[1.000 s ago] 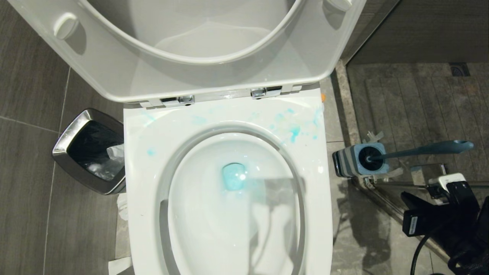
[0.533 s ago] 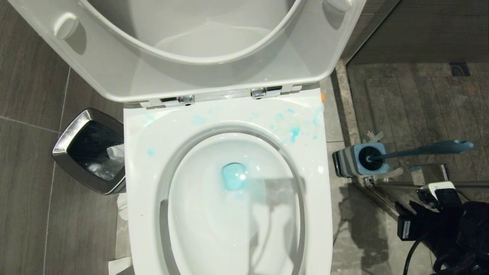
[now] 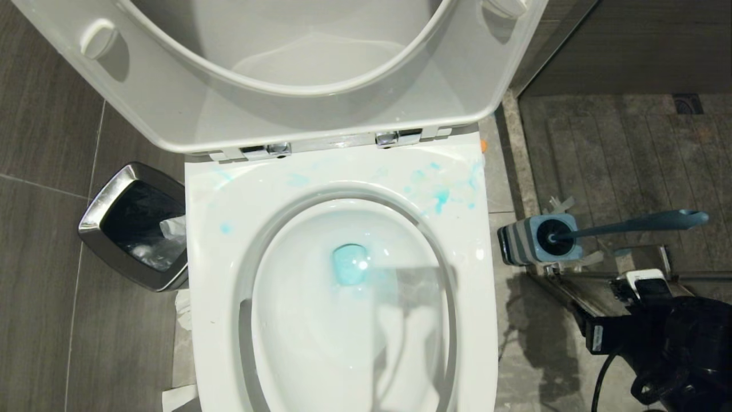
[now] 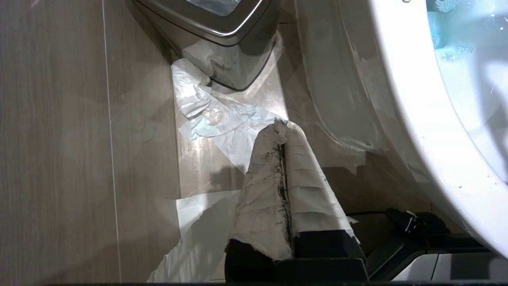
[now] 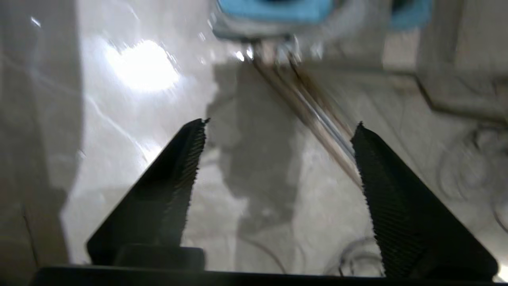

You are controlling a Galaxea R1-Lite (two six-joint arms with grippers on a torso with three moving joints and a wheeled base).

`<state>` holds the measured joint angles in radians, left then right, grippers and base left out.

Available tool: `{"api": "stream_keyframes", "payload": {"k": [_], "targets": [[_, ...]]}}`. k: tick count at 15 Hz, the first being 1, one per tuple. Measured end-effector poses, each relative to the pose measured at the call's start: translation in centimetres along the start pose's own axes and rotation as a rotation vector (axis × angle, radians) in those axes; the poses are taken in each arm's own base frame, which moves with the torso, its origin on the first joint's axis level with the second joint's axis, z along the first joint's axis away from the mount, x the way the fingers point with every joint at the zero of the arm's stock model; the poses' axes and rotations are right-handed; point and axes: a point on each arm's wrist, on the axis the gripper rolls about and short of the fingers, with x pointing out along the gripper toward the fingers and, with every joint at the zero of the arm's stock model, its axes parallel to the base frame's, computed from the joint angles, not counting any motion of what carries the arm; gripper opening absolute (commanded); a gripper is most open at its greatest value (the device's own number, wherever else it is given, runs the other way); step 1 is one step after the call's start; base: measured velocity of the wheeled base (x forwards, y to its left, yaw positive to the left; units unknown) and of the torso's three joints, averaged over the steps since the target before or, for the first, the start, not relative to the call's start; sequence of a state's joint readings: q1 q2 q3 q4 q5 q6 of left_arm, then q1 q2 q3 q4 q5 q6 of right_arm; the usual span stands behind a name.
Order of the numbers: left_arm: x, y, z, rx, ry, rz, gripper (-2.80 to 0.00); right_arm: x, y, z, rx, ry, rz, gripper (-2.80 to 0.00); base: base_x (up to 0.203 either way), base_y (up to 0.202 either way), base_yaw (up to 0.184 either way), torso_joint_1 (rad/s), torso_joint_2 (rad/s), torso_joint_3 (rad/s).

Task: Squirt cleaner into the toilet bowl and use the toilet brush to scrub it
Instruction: Scrub the toilet bowl

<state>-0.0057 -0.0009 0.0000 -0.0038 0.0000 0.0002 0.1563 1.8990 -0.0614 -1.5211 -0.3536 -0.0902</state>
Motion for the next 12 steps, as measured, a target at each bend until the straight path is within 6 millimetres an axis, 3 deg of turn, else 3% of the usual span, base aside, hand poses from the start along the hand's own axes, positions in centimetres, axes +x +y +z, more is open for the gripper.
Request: {"api": "stream_keyframes", "payload": {"k": [4, 12], "targets": [[0.0, 0.0, 0.0, 0.000, 0.000, 0.000, -2.80, 2.3, -1.0, 2.1, -0.006, -0.112, 0.071, 0.00, 0.000, 0.000, 0.000, 0.000, 0.00, 0.000], [0.0, 0.0, 0.0, 0.000, 0.000, 0.000, -2.80, 5.0, -3.7, 5.6, -0.087, -0.302, 0.101, 0.00, 0.000, 0.000, 0.000, 0.000, 0.00, 0.000]]}}
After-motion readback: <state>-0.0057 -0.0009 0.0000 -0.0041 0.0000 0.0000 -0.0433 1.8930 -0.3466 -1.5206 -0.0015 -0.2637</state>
